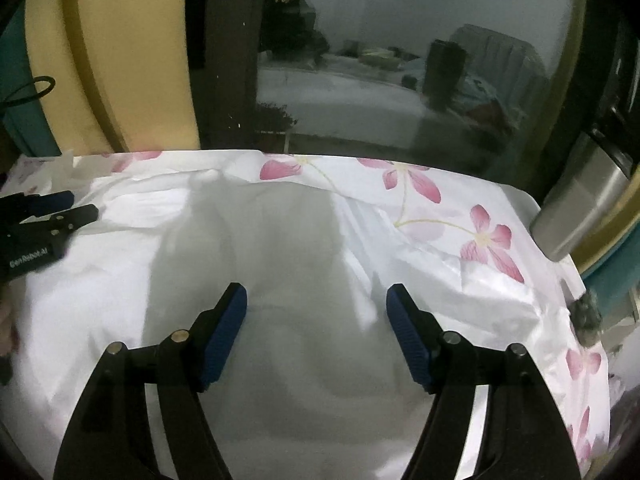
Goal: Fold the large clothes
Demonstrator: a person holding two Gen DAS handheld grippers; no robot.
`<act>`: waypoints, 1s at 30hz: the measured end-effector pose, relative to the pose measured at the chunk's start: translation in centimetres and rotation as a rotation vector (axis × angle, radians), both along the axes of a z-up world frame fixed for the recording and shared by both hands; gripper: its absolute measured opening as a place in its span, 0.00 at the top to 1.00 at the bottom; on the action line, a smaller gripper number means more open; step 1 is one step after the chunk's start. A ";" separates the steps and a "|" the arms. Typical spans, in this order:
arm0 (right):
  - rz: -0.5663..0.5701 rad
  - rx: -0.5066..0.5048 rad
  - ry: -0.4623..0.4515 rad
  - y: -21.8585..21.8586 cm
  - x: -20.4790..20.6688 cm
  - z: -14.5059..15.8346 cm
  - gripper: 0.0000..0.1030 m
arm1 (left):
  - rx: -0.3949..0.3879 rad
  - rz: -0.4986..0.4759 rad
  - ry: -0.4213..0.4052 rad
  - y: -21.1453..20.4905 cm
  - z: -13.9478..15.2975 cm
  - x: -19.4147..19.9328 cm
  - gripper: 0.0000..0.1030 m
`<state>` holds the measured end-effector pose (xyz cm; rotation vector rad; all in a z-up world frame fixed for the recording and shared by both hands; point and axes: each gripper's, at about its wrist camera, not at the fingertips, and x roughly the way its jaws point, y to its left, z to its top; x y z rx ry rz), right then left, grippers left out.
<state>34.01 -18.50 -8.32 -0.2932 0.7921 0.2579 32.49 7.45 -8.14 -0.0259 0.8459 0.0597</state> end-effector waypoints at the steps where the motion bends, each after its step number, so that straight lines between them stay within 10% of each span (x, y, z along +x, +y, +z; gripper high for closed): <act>1: -0.002 0.003 -0.004 -0.2 -0.5 0.3 0.31 | -0.006 -0.006 -0.007 -0.3 0.3 -0.4 0.49; 16: -0.043 -0.029 -0.013 -4.3 -5.1 -0.4 0.31 | -0.022 0.021 0.014 -0.1 0.1 -5.2 0.48; 30: -0.110 -0.003 -0.056 -9.6 -7.9 1.2 0.31 | 0.038 0.242 0.010 7.7 1.1 -8.7 0.48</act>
